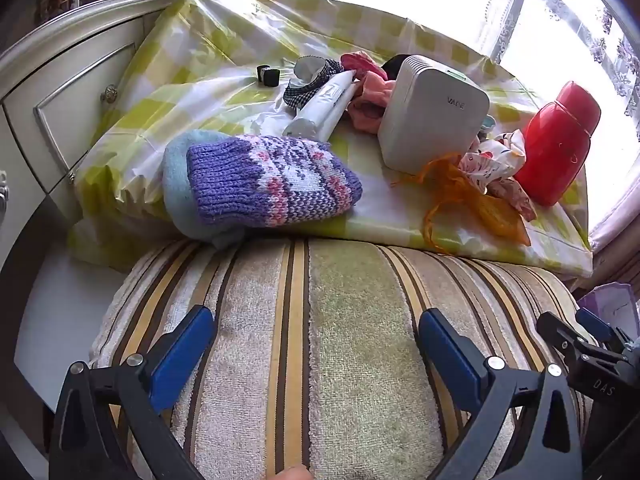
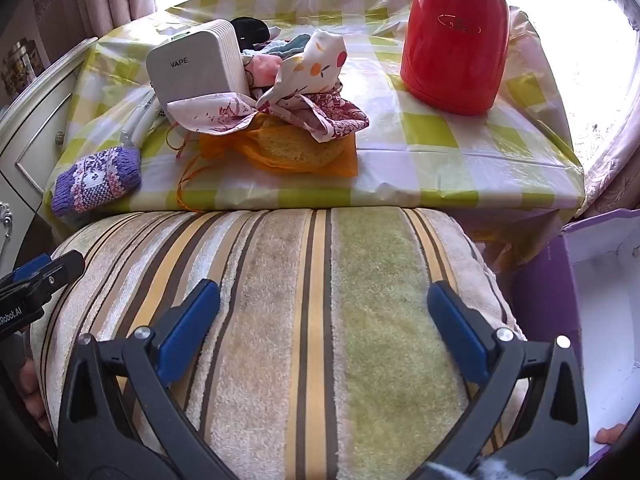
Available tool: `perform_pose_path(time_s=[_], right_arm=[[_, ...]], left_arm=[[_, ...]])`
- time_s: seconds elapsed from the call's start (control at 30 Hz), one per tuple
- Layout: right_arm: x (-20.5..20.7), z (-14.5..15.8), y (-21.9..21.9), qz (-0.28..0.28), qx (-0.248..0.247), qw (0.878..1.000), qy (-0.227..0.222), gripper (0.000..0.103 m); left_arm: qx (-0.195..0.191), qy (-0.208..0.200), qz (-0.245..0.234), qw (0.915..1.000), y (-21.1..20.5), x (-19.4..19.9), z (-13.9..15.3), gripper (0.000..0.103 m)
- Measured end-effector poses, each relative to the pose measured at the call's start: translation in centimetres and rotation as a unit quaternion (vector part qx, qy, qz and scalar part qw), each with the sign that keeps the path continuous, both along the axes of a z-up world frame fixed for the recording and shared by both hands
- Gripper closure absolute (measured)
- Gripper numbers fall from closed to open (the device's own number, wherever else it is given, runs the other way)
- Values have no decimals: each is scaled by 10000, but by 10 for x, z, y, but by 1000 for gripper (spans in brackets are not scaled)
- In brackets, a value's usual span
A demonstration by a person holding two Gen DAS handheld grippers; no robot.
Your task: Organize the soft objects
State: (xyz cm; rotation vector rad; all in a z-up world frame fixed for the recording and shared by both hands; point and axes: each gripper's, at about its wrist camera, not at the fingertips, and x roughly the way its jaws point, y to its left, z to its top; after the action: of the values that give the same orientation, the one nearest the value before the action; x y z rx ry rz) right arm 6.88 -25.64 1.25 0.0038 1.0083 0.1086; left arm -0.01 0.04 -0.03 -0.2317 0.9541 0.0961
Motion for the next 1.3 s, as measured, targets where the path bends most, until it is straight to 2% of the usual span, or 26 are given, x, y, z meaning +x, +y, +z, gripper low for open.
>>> perform_pose_path(time_s=[0.57,1.3], right_arm=[[0,0,1,7,-14,10000,40,0],[0,1,1,6,-7,10000,23,0]], left_arm=[[235,77,84,9997,-4,2,-3,0],[146,48,31,9999,-3,3,0,0]])
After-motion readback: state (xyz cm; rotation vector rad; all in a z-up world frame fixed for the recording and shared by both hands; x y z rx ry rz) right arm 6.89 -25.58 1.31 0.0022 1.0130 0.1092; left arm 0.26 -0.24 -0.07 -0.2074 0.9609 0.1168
